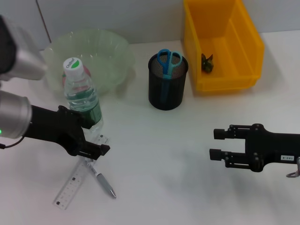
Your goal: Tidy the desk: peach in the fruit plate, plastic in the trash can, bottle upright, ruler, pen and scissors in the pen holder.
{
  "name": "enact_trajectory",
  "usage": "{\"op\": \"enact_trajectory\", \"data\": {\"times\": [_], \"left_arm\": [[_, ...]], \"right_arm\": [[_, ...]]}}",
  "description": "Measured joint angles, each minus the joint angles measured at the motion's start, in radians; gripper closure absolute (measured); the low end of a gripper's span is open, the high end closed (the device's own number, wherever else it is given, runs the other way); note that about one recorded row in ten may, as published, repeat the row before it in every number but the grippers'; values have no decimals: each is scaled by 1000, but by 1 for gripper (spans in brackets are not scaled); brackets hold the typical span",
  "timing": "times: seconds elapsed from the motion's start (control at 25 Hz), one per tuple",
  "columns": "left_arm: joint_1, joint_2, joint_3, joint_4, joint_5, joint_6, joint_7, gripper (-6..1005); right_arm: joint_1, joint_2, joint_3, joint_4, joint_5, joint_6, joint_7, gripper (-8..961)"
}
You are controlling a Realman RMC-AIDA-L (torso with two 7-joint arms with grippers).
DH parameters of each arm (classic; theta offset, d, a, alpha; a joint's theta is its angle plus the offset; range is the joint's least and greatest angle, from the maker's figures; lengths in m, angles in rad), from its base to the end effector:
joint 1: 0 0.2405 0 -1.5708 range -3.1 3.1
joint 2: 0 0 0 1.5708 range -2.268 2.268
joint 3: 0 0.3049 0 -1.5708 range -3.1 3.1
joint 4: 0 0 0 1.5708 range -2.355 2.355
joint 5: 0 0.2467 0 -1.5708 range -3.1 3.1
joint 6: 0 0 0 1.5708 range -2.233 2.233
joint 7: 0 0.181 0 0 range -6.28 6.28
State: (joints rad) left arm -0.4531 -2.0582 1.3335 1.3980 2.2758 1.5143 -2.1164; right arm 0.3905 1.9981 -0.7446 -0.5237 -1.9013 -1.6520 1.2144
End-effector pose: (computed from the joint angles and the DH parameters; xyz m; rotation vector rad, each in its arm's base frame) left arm -0.2224 0.3961 -0.0468 -2.8566 -0.5260 0.1516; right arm 0.3598 0.3317 -0.0428 -2.7284 0.6405 0.7702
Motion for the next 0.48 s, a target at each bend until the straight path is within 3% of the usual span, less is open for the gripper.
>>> {"op": "enact_trajectory", "data": {"times": [0.12,0.16,0.2,0.48], "left_arm": [[-12,-10,20,18,47,3,-38,201],[-48,-11,96,16,92,-8,-146,201],[-64,-11,112,-2,101,-20,-178,202],[-93,-15,134,-72,99,-90,-277,205]], "right_arm": [[-5,-1,0,-9,-1,-8,2,331],[-7,-1,0,-10,-2,-10,3,331],[-8,-2,-3,-11,-3,-11,3,331],[-18,-4,-7,-11,-5,-12,-1,332]]}}
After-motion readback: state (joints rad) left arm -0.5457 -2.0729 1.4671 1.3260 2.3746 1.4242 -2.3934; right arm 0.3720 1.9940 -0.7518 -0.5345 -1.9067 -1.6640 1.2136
